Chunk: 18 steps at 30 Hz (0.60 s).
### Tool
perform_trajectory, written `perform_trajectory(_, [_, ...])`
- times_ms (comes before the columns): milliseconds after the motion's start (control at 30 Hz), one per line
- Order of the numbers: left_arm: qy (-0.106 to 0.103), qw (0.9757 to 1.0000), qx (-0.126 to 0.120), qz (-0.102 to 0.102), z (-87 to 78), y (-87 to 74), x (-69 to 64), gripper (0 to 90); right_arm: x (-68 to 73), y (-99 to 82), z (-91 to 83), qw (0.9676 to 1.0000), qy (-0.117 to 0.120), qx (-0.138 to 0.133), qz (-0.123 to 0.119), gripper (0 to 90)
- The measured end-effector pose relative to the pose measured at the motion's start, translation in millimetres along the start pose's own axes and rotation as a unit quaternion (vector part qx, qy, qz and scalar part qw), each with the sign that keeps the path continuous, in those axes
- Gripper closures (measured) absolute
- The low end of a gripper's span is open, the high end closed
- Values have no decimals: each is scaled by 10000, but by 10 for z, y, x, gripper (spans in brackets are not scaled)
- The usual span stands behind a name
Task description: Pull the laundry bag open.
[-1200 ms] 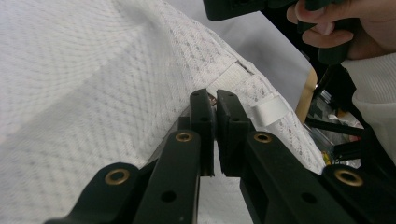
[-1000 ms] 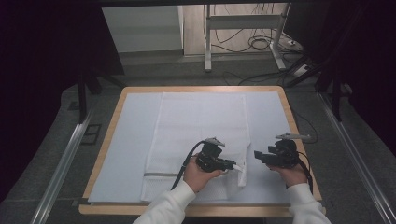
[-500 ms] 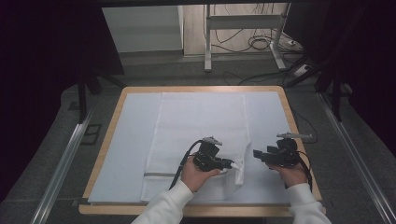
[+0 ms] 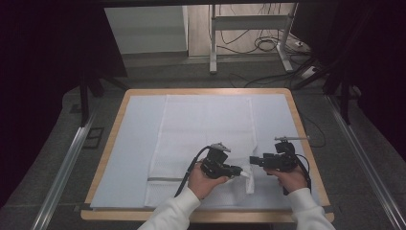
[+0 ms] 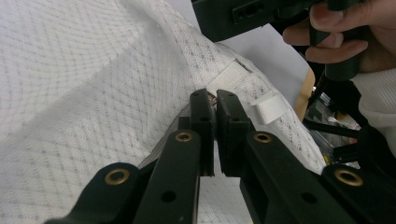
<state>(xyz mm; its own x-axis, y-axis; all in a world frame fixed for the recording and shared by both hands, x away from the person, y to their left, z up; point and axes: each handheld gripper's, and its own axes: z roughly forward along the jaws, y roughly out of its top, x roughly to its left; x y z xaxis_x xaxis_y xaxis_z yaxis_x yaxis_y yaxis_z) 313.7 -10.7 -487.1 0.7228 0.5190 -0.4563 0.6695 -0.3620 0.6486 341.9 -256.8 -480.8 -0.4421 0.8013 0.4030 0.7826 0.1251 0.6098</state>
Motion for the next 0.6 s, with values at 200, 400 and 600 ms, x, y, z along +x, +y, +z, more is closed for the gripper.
perform_trajectory(200, [-33, 10000, 38, 17, 52, -8, -22, 869, 19, 10, 5, 9998, 163, -44, 133, 243])
perform_trajectory(400, [-36, 10000, 39, 4, 68, -6, -35, 868, 63, -9, 86, 9997, 118, 167, 129, 243])
perform_trajectory(600, [-49, 10000, 46, 15, 46, -9, -29, 868, 86, -29, 196, 9993, 148, 271, 232, 248])
